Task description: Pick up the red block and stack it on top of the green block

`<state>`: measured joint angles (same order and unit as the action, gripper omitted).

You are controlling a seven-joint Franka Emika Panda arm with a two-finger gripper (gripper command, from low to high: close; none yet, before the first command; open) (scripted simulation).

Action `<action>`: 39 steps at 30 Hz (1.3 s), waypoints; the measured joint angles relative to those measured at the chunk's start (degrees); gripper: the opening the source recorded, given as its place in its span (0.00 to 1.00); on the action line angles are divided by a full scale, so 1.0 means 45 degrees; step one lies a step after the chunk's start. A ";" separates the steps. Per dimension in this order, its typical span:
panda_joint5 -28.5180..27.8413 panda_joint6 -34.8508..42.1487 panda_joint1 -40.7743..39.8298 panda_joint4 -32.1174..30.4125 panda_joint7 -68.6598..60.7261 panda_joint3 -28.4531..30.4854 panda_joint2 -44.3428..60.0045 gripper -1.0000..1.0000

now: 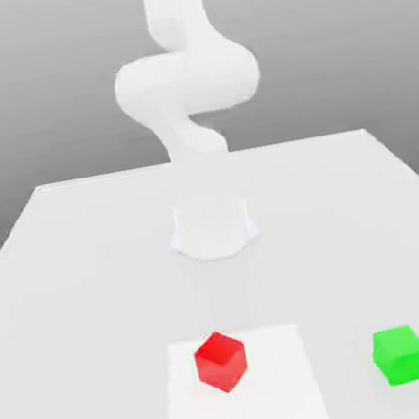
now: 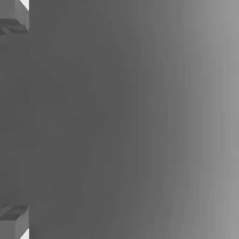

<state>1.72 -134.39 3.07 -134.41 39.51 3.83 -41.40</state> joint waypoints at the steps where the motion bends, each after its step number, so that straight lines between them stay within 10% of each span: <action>1: 0.0164 -0.0250 0.0282 -0.0252 -0.0601 0.0341 0.0435 0.50; 16: 0.1832 -0.3671 0.3094 -0.3725 -0.8553 0.3154 0.6640 0.50; 23: 0.0196 -0.5380 0.2936 -0.5382 -1.0511 0.3360 0.8907 0.50; 39: 0.2762 -0.8135 0.1528 -0.5100 -1.2921 0.1295 1.2278 0.50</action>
<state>14.15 -171.00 9.95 -157.36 -18.64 9.65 13.86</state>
